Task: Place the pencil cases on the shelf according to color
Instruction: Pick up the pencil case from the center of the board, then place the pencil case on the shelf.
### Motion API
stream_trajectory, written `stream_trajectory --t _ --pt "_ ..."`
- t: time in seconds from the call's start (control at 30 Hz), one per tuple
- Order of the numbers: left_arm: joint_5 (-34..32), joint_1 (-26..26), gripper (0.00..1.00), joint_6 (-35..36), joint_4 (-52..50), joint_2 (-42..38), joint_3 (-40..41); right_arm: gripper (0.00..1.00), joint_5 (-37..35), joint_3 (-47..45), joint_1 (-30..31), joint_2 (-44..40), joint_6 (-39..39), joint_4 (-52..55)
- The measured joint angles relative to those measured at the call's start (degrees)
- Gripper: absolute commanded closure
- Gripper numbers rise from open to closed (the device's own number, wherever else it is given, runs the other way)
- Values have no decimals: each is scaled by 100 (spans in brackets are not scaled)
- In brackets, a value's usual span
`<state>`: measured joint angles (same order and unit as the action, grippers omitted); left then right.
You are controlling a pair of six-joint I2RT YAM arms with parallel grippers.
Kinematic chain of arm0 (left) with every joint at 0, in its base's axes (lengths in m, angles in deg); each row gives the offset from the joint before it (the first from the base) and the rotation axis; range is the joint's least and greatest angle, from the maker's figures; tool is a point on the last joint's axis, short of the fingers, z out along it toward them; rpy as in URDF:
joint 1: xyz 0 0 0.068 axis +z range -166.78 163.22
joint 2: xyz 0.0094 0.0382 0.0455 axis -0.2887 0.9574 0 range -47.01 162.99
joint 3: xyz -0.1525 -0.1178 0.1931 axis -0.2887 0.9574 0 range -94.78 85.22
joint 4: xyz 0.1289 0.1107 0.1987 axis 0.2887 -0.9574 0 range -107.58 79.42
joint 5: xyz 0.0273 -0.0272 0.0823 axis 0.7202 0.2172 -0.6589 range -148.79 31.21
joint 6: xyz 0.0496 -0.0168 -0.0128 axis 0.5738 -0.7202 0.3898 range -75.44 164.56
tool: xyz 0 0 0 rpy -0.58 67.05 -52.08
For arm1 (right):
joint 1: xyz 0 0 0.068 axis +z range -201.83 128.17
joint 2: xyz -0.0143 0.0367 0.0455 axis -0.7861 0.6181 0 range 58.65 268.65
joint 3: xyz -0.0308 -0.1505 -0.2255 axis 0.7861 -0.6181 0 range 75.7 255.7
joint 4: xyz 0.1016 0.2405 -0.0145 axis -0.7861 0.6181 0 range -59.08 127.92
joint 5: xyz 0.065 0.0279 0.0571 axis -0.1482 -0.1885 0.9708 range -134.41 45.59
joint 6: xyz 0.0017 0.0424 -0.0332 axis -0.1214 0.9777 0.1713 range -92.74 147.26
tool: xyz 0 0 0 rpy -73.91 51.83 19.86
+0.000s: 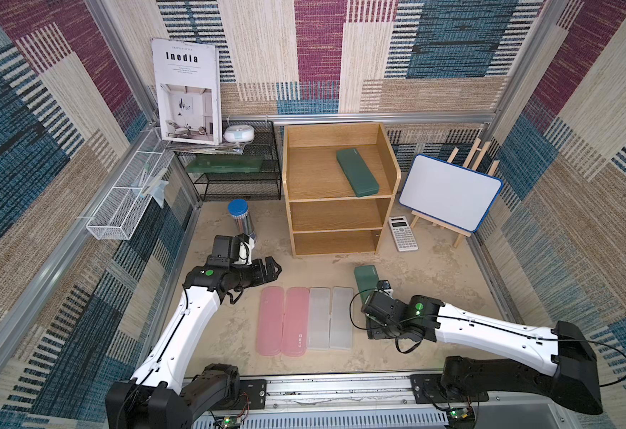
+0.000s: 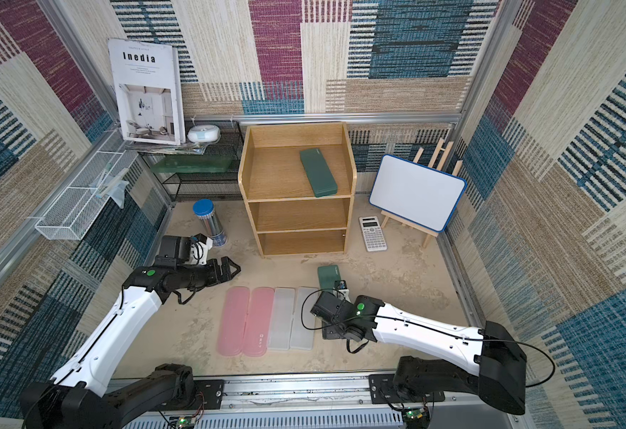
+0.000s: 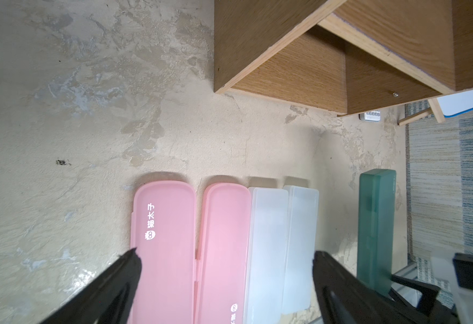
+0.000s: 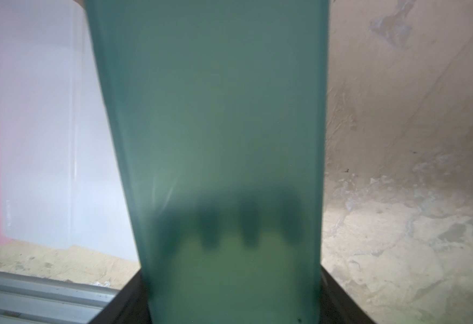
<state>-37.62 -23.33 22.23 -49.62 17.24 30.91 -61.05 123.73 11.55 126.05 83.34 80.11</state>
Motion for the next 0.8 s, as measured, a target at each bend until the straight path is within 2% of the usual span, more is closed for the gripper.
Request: stream_trajectory --t 0.43,0.63,0.8 --pt "-2 0 0 0 -2 0 0 68 -507 2050 229 44 -275 839" --pt "0 0 0 0 -2 -2 0 68 -942 3099 173 157 -702 848" --pt "2 0 0 0 0 -4 0 68 -1172 4304 -138 686 -1320 813"
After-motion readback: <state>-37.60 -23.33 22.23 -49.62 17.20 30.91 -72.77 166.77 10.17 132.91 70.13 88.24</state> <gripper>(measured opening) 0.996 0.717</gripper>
